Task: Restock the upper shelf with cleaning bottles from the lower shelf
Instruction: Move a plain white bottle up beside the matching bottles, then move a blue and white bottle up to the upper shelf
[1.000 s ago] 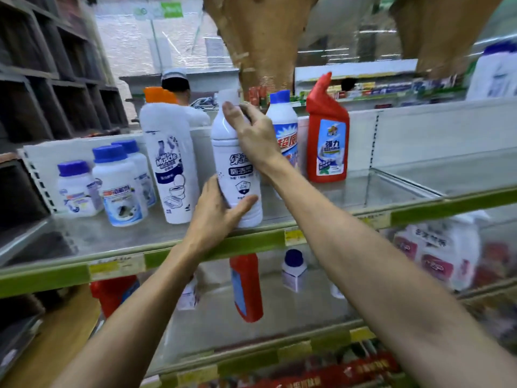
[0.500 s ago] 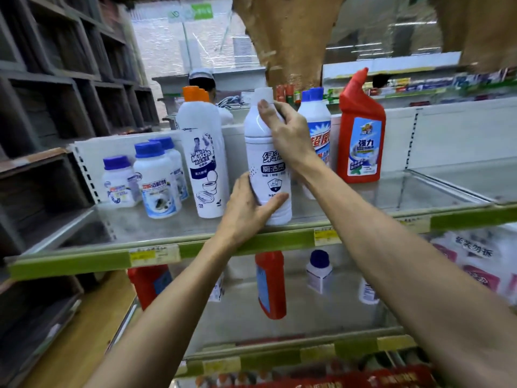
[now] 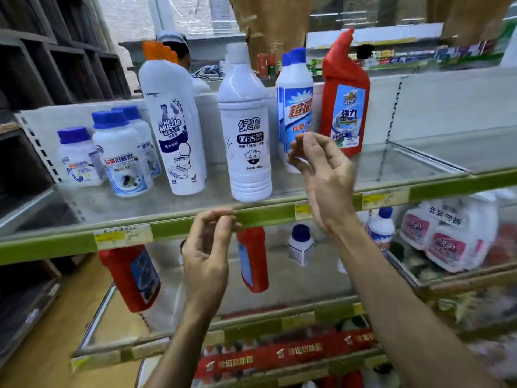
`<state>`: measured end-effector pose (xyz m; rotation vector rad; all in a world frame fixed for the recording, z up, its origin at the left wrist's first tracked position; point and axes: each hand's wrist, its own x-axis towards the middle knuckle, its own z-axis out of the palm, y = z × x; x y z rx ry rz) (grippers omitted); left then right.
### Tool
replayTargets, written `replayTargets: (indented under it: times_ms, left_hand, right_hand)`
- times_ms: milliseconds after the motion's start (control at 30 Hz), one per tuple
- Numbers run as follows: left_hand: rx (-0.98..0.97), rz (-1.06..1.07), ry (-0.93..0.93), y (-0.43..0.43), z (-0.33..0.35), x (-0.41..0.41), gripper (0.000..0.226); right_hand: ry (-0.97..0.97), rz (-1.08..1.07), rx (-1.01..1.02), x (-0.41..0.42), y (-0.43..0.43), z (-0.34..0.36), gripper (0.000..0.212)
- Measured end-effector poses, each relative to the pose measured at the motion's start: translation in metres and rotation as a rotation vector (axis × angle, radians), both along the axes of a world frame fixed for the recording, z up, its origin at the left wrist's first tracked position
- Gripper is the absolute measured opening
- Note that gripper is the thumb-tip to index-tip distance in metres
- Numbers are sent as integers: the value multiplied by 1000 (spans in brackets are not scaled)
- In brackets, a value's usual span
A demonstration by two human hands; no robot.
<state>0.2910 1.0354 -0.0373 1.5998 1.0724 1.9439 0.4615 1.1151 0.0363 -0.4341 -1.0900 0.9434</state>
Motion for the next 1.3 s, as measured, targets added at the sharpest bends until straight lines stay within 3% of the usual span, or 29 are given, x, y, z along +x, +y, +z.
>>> replayTargets:
  times_ms: [133,267,467,700,867,967,1100,1133,1233,1300]
  left_hand:
    - [-192,-58,-40,-4,-52,7,24]
    - [-280,-124,-108,3,-70,25,22]
    - [-417,-257,-162,15,-93,70,22]
    - [-560,-305,-313,42,-111,149,23]
    - [-633,-312,-323,71,-119,211,23]
    - [-684,-287,-306,84,-121,239,26]
    - [-725,-255,-260,90,-126,259,34]
    - [-731,-248,-238,89,-127,262,35]
    - [-727,-227,-199,86,-129,269,33]
    - [-729,-199,-166,87,-130,271,31]
  right_hand:
    - [-5,113,-121,17,-34,-57,16]
    - [-63,117,-231,31,-46,-93,23]
    - [-115,18,-306,76,-53,-119,15]
    - [-216,-95,-449,172,-16,-141,17]
    - [-297,-200,-528,235,40,-162,7]
    - [-503,-263,-535,259,69,-165,42]
    - [-694,-80,-578,269,97,-168,71]
    - [-722,-44,-580,269,103,-173,68]
    - [-745,-36,-510,262,110,-177,27]
    - [-762,-73,-457,261,108,-176,24]
